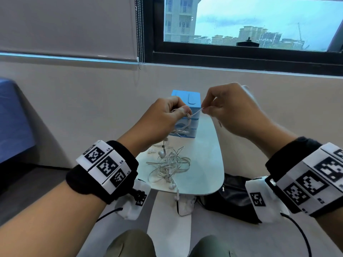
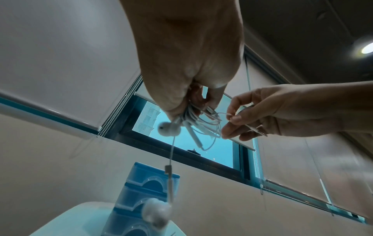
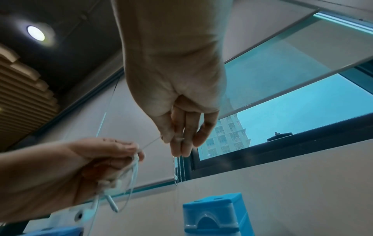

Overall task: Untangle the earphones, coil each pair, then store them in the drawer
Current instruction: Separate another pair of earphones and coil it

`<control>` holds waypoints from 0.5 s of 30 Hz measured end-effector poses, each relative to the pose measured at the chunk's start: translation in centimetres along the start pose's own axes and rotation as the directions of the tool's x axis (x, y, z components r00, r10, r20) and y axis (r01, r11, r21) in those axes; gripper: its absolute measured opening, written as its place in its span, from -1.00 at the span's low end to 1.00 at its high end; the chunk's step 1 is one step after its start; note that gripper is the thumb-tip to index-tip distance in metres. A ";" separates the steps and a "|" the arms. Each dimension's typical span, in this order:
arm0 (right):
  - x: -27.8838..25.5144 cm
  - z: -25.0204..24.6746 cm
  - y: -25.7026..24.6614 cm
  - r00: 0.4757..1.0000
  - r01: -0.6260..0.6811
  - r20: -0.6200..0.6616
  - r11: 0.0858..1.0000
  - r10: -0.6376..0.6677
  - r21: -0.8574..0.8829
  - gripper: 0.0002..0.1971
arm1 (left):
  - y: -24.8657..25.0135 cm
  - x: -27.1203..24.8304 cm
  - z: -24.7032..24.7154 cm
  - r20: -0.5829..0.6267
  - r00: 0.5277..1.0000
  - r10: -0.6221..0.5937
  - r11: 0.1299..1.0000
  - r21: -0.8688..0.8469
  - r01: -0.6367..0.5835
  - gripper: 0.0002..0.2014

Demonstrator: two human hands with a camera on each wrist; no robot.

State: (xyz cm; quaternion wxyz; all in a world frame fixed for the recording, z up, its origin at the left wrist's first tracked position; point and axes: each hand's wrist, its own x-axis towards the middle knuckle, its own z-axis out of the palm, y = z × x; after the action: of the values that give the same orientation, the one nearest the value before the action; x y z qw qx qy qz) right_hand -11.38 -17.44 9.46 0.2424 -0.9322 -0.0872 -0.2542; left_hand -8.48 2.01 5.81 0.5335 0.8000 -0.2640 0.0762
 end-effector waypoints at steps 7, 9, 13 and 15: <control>-0.7 2.3 0.2 0.988 -0.131 0.126 0.925 0.091 0.356 -0.92 | 0.5 -0.1 1.6 0.052 0.998 0.047 0.971 -0.236 -0.033 -0.80; -1.2 2.5 0.1 0.980 -0.172 0.172 0.875 0.104 0.453 -0.91 | 0.1 -0.2 1.9 0.035 0.998 0.044 0.972 -0.232 -0.035 -0.80; -1.6 2.9 0.2 0.979 -0.177 0.171 0.881 0.112 0.439 -0.91 | -0.5 -0.3 2.3 0.012 0.999 0.035 0.963 -0.269 -0.031 -0.81; -1.6 2.9 0.2 0.973 -0.203 0.193 0.878 0.129 0.434 -0.90 | -0.6 -0.3 2.5 0.013 1.000 0.029 0.959 -0.282 -0.024 -0.81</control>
State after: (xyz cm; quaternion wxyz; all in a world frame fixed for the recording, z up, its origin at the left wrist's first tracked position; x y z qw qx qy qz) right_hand -11.46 -16.29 6.38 0.4652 -0.8717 -0.0821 -0.1307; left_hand -8.87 0.06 4.10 0.6386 0.7129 -0.2872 0.0383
